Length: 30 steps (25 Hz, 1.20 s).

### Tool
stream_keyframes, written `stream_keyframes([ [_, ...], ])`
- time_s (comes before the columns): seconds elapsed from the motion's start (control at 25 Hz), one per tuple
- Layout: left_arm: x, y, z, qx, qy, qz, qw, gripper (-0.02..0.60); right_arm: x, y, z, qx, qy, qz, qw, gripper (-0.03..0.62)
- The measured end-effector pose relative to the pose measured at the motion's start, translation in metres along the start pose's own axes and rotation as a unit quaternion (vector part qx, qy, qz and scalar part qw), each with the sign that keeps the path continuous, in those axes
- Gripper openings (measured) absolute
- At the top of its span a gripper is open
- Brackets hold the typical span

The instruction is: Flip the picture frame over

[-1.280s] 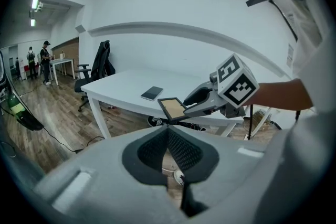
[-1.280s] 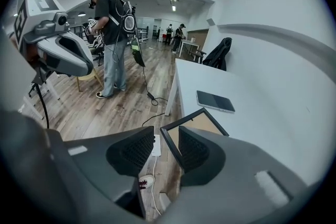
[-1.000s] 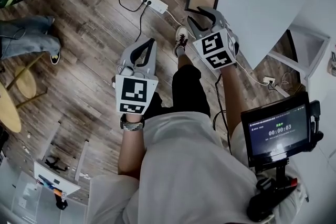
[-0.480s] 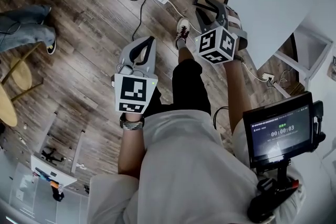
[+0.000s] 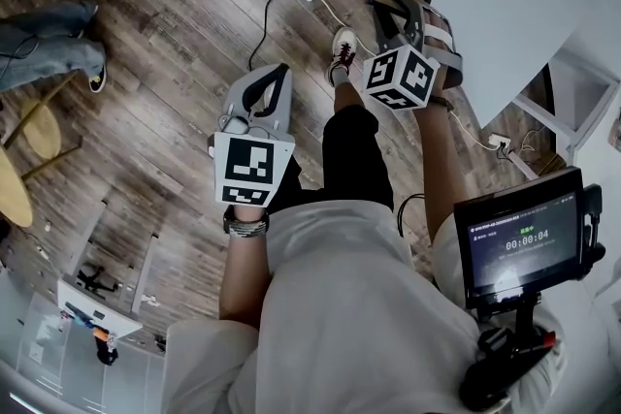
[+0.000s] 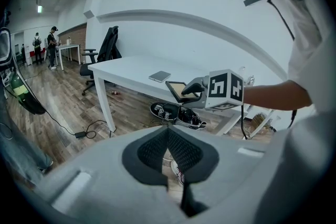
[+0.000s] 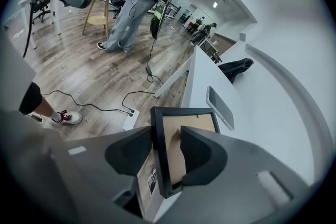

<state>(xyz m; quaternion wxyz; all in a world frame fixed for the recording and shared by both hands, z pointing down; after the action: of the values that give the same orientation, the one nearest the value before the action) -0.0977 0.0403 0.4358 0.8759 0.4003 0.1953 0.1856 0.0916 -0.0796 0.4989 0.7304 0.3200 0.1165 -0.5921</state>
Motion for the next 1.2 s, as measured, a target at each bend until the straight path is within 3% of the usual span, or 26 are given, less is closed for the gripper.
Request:
stream_keyframes([
  [0.48, -0.003, -0.005, 0.007, 0.001, 0.004, 0.014, 0.9999, 0.003, 0.002, -0.004, -0.007, 0.024, 0.001, 0.058, 0.998, 0.140],
  [0.72, -0.011, -0.013, 0.009, 0.010, 0.002, 0.021, 0.9997, 0.003, 0.016, -0.017, -0.024, 0.066, -0.003, 0.145, 0.987, 0.120],
  [1.0, -0.019, -0.025, 0.012, 0.016, 0.001, 0.042, 0.9990, 0.003, 0.041, -0.024, -0.038, 0.125, 0.004, 0.263, 0.957, 0.107],
  [1.12, -0.018, -0.030, 0.016, 0.019, 0.008, 0.056, 0.9982, 0.003, 0.053, -0.018, -0.042, 0.159, 0.005, 0.342, 0.926, 0.106],
  [1.2, -0.018, -0.033, 0.019, 0.020, 0.015, 0.060, 0.9979, 0.003, 0.062, -0.011, -0.044, 0.181, 0.006, 0.410, 0.894, 0.107],
])
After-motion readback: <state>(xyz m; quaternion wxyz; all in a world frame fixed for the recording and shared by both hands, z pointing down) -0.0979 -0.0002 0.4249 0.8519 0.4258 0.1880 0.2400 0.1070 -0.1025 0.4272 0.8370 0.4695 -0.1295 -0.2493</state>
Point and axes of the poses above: the fingertips, and each gripper's own axes: z forward along the fingers, x to its right, y out of its underside, the point moved 7 cm from there along -z, backward along the fingers, and after that the axes turned 4 degrees about x, right-handed, at the moved point
